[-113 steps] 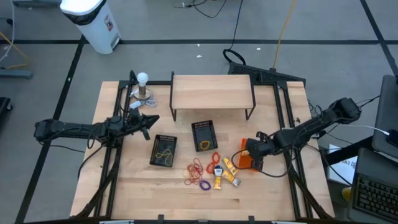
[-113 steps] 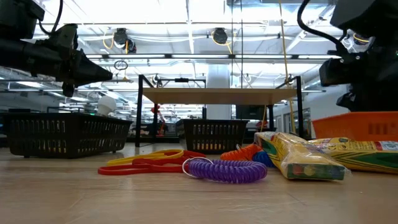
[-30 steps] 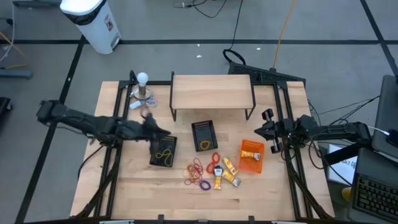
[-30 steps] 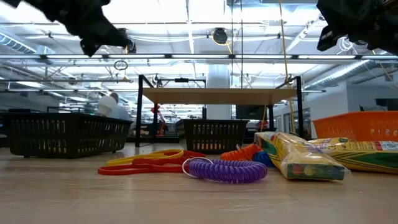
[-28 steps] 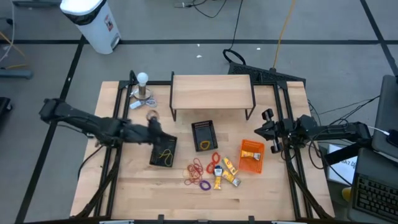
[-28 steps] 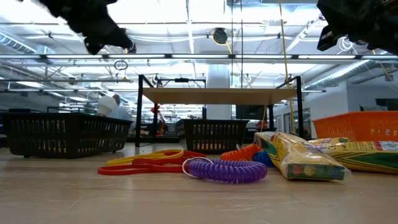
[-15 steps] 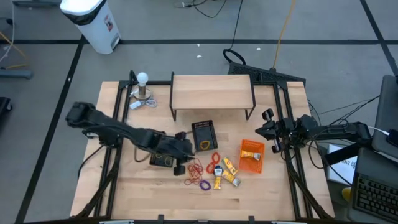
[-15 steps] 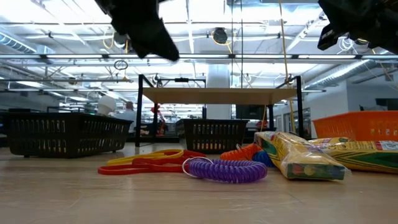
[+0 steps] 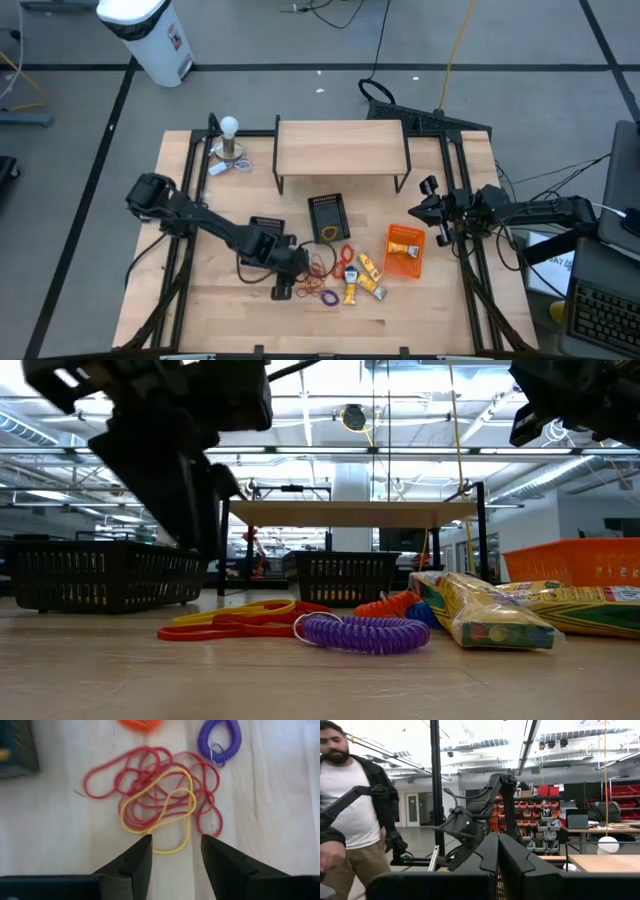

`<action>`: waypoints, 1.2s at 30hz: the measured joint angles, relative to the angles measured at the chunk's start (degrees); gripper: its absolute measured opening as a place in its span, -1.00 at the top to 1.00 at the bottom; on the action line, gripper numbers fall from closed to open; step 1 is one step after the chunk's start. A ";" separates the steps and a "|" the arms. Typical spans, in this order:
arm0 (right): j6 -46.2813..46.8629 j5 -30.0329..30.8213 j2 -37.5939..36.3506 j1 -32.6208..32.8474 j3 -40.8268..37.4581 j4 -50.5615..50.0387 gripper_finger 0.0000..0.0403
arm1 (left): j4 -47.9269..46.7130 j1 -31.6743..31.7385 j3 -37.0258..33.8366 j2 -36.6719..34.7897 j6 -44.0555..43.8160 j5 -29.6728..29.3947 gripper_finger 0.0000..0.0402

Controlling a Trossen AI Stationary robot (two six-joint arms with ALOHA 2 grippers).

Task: Pick & Place Office Desk Supplies
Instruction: Put the yellow rubber band into the left black bin

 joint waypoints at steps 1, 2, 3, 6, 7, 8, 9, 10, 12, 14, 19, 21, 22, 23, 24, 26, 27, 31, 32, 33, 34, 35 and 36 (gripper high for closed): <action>0.00 -0.01 0.01 0.00 0.00 -0.01 1.00 | -0.01 -0.17 0.00 0.49 -0.50 -0.12 0.14; 0.00 0.00 0.01 0.00 0.00 -0.01 1.00 | -0.11 -0.19 0.00 0.89 -0.95 -0.26 0.14; 0.00 0.00 0.01 0.00 0.00 -0.01 1.00 | -0.22 -0.15 0.00 1.10 -1.13 -0.37 0.15; 0.00 0.00 0.01 0.00 0.00 -0.02 1.00 | -0.02 0.27 0.00 2.03 -1.94 -0.60 0.17; 0.00 0.00 0.01 0.00 0.00 -0.02 1.00 | -0.04 0.45 0.00 2.71 -2.10 -0.61 0.18; 0.00 0.00 0.01 0.00 0.00 0.00 1.00 | -0.02 0.68 0.00 3.35 -2.39 -0.62 0.19; 0.02 -0.02 0.01 0.00 0.00 -0.02 1.00 | -0.03 0.83 0.00 4.09 -2.55 -0.63 0.20; 0.23 0.00 0.01 0.00 0.00 -0.02 1.00 | 0.01 0.96 0.00 4.92 -2.65 -0.65 0.21; 0.64 -0.01 0.00 0.00 0.00 -0.02 1.00 | 0.10 1.07 0.01 6.24 -2.83 -1.18 0.23; 1.05 0.00 0.01 0.00 0.00 -0.05 1.00 | 0.55 1.01 0.15 7.12 -2.91 -2.40 0.24; 1.51 -0.02 0.30 0.00 0.00 -0.32 1.00 | 1.19 0.80 0.17 8.83 -2.53 -3.20 0.24; 1.51 -0.02 0.59 0.00 0.00 -0.26 1.00 | 1.14 0.74 0.18 9.00 -2.07 -3.25 0.25; 1.51 -0.02 0.73 0.00 0.00 -0.25 1.00 | 1.16 0.50 0.23 9.27 -1.82 -3.32 0.26; 1.51 -0.01 0.80 0.00 0.00 -0.26 1.00 | 1.17 0.38 0.24 9.36 -1.45 -3.71 0.28; 1.49 -0.02 0.84 0.00 0.00 -0.26 1.00 | 1.21 0.21 0.24 9.41 -1.16 -4.26 0.33; 1.51 0.00 0.86 0.00 0.00 -0.11 1.00 | 1.33 -0.08 0.31 10.11 -1.05 -4.76 0.47; 1.50 0.00 0.86 0.00 0.00 -0.13 1.00 | 1.60 -0.17 0.29 10.38 -1.10 -4.81 0.56; 1.51 0.00 0.88 0.00 0.00 -0.04 1.00 | 2.95 -0.16 0.33 11.15 -0.41 -3.54 0.93; 1.51 -0.02 0.88 0.00 0.00 -0.07 1.00 | 3.07 -0.12 0.31 11.14 -0.12 -3.12 0.96; 1.60 0.00 0.88 0.01 0.00 -0.05 1.00 | 3.07 -0.11 0.27 11.02 0.40 -2.99 0.96; 1.83 -0.01 0.88 0.02 0.00 -0.08 1.00 | 2.93 -0.20 0.21 10.74 1.06 -2.97 0.96; 1.92 0.00 0.88 0.02 0.00 -0.09 1.00 | 2.34 -0.32 0.11 10.12 1.74 -3.02 0.97; 1.91 0.00 0.88 0.02 0.00 -0.14 1.00 | 1.35 -0.47 -0.01 8.95 2.19 -3.15 0.98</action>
